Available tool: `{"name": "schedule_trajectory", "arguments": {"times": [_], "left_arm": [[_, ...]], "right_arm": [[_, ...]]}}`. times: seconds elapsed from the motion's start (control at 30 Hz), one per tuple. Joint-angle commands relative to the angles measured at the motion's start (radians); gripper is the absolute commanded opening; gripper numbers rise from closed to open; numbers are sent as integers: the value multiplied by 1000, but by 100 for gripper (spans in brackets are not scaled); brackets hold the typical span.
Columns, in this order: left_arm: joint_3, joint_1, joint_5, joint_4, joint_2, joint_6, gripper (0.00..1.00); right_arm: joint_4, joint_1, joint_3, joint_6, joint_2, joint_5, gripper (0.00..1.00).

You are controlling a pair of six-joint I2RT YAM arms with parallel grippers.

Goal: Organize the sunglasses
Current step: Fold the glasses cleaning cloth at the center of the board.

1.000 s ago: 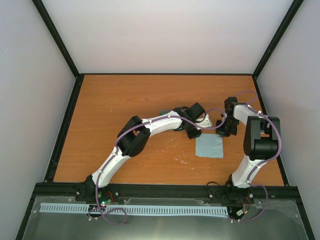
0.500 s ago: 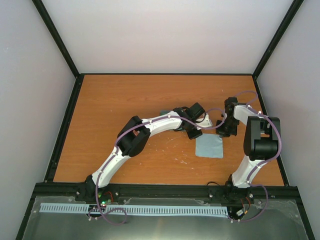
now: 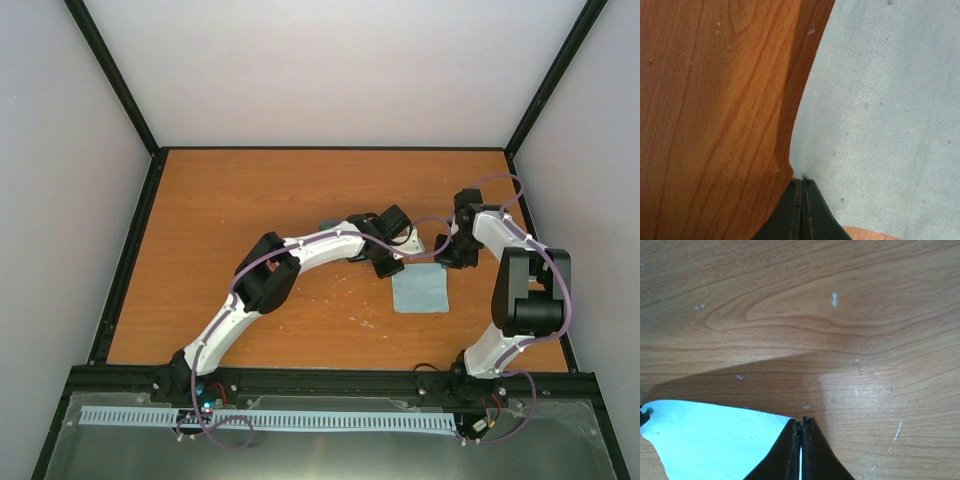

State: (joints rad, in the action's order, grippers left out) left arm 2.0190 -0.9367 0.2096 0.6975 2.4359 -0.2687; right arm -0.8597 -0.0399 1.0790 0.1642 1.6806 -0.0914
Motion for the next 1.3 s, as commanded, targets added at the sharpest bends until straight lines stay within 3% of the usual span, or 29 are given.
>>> {"name": "schedule_trajectory", "arguments": {"times": [0.0, 0.63, 1.0, 1.27], "left_arm": [[41, 10, -38, 16, -25, -10, 1], [25, -19, -50, 31, -105, 17, 1], [-142, -59, -29, 6, -205, 24, 1], [-183, -98, -18, -7, -228, 26, 1]], "right_arm": [[12, -10, -12, -6, -21, -13, 3], [8, -10, -73, 59, -55, -8, 3], [3, -11, -148, 137, -153, -24, 3], [17, -11, -193, 143, -192, -50, 3]]}}
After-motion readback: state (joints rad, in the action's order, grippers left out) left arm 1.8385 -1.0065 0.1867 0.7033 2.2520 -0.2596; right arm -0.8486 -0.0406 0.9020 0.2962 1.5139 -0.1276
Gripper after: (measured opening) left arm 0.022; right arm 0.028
